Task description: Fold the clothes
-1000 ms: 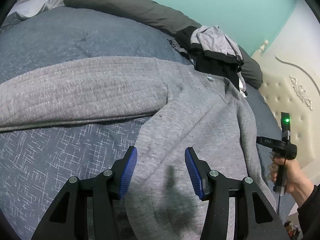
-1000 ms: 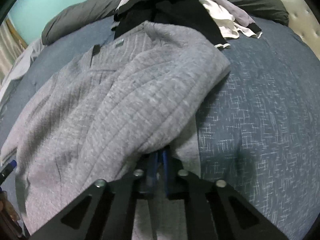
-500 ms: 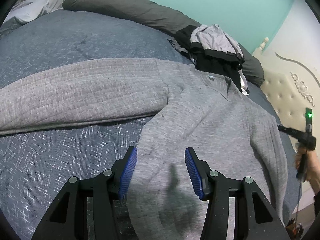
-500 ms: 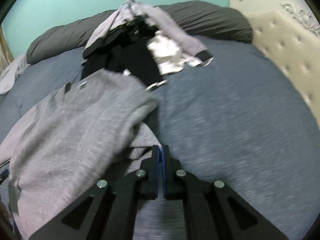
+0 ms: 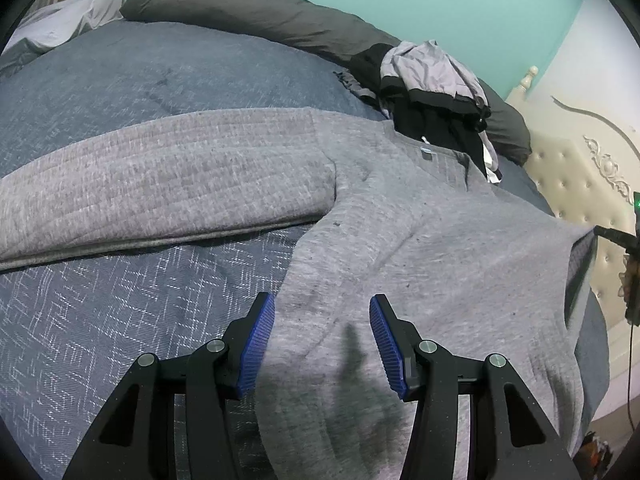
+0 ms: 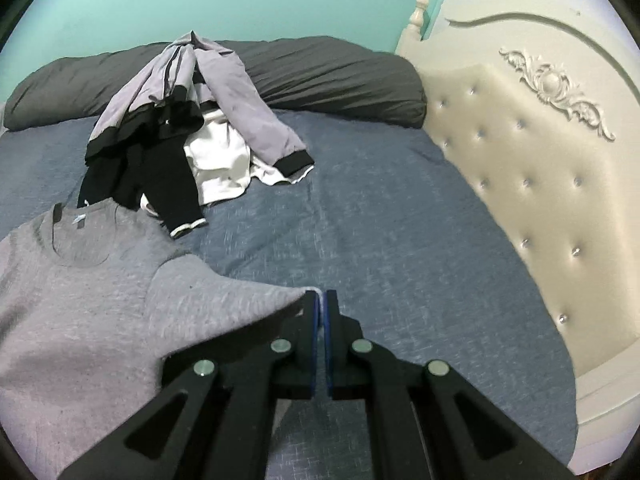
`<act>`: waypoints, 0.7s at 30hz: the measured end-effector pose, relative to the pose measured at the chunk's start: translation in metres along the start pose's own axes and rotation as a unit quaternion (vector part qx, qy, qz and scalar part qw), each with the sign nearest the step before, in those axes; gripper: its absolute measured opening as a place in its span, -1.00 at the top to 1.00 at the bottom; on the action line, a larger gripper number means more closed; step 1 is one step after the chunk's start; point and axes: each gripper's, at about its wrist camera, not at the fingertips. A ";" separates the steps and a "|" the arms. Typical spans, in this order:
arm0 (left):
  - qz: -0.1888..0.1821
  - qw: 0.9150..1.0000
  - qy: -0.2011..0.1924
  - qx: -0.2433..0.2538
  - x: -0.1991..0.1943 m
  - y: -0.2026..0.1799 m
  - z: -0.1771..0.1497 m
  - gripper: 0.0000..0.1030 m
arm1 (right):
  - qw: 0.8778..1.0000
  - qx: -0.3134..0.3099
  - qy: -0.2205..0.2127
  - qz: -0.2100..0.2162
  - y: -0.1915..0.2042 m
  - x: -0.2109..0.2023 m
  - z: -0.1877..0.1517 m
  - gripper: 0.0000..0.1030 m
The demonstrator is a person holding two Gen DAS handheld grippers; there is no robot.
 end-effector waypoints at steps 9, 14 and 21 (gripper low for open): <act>0.000 1.000 -0.004 -0.003 -0.002 0.003 0.001 -0.04 | 0.990 0.018 0.055 0.126 0.024 0.028 -0.038 0.86; -0.003 1.000 -0.007 -0.007 -0.004 0.004 0.003 -0.04 | 0.979 0.117 0.040 0.163 -0.030 0.027 -0.069 0.21; -0.004 1.000 -0.006 -0.006 -0.005 0.002 0.003 -0.05 | 0.948 0.211 0.141 0.191 -0.064 0.055 -0.138 0.02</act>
Point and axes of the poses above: each gripper's, at about its wrist camera, not at the fingertips, and x roughly the way its jaws point, y to its left, z to its top, and after that the axes turned 3 degrees about -z, right-handed
